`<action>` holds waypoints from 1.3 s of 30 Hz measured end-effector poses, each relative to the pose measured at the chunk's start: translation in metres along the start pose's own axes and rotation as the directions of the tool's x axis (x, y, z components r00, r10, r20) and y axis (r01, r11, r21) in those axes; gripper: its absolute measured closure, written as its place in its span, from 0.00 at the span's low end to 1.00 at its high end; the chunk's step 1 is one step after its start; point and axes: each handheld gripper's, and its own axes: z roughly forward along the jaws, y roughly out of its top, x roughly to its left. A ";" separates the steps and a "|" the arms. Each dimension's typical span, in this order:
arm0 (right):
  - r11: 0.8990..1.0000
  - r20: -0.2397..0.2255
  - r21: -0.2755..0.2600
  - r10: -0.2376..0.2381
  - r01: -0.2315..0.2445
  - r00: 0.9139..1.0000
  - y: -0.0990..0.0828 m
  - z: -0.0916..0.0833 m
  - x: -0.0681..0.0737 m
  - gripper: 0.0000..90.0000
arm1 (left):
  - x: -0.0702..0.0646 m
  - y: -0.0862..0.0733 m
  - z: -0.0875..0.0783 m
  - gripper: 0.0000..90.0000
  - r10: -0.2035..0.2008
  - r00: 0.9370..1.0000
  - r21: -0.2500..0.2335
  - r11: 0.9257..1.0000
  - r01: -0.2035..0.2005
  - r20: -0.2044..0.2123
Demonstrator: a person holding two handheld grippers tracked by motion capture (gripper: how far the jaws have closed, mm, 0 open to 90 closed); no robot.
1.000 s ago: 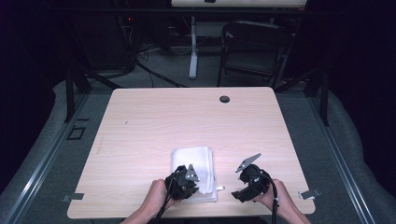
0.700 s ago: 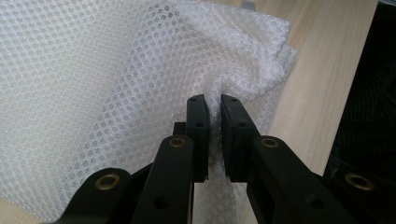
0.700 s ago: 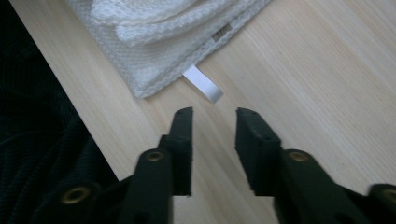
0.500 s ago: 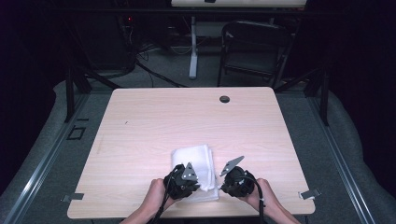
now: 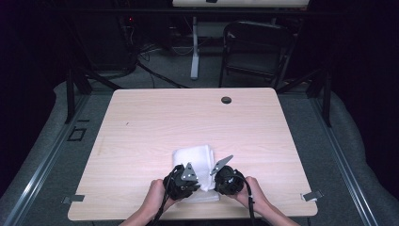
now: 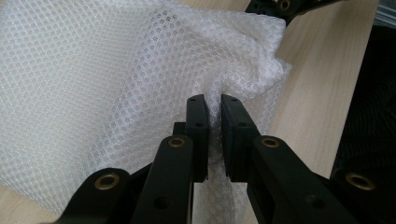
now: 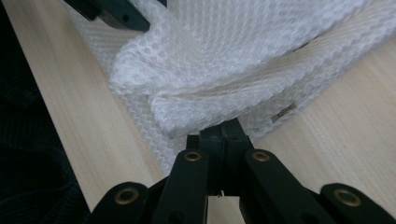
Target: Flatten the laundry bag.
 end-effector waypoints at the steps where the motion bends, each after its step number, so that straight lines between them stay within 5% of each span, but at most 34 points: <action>1: 1.000 -0.002 0.003 0.004 -0.004 1.000 0.000 0.002 0.000 1.00 | 0.000 0.000 0.000 0.92 0.001 1.000 0.001 1.000 -0.001 -0.003; 18: 1.000 0.000 -0.006 0.028 -0.028 1.000 -0.003 0.005 0.000 1.00 | 0.003 0.001 -0.014 0.92 -0.020 0.998 -0.039 0.999 0.018 -0.055; 21: 0.999 0.002 0.032 0.016 -0.016 1.000 -0.001 0.003 -0.002 1.00 | 0.003 0.001 -0.017 0.92 -0.028 0.998 -0.054 0.998 0.024 -0.064; 26: 0.999 0.018 0.013 0.050 -0.050 0.999 -0.002 0.004 0.000 1.00 | 0.005 0.000 -0.023 0.92 -0.026 0.996 -0.069 0.997 0.020 -0.088; 39: 0.997 0.045 0.060 0.039 -0.041 0.998 -0.002 0.000 -0.005 1.00 | 0.012 -0.005 -0.033 0.91 -0.065 0.990 -0.094 0.994 0.054 -0.123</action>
